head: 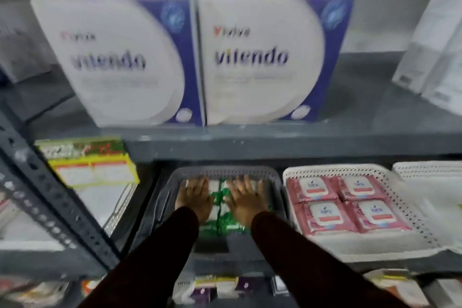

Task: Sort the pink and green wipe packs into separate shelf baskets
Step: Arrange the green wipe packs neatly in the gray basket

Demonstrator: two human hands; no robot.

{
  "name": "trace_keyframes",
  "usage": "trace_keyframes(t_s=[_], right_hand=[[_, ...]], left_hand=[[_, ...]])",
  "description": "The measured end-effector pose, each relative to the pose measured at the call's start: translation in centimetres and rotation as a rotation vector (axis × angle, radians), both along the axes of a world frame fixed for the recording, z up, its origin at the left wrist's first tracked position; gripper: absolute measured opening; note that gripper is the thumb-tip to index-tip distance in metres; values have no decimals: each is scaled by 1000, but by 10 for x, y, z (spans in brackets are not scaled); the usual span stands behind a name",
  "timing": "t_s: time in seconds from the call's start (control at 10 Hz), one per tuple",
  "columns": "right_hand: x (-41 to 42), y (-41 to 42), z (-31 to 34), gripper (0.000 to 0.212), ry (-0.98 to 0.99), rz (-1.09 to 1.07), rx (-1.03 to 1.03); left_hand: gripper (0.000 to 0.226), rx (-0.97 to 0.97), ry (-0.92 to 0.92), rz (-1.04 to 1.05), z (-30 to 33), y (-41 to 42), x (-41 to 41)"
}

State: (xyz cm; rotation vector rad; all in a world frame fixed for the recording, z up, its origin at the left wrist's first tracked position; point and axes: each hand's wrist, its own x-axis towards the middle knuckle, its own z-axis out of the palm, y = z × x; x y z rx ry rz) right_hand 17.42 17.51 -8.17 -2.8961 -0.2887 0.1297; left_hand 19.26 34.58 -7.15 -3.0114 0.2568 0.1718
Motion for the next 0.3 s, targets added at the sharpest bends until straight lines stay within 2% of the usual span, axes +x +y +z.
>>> trace_keyframes(t_s=[0.1, 0.2, 0.3], right_hand=[[-40, -15, 19, 63, -272, -11, 243], [-93, -54, 27, 52, -509, -44, 463], [-132, -99, 26, 47, -680, -69, 541]], left_hand=[[62, -242, -230, -104, 20, -20, -20], [59, -504, -361, -228, 43, -40, -56], [53, -630, -433, -367, 54, -67, -111]])
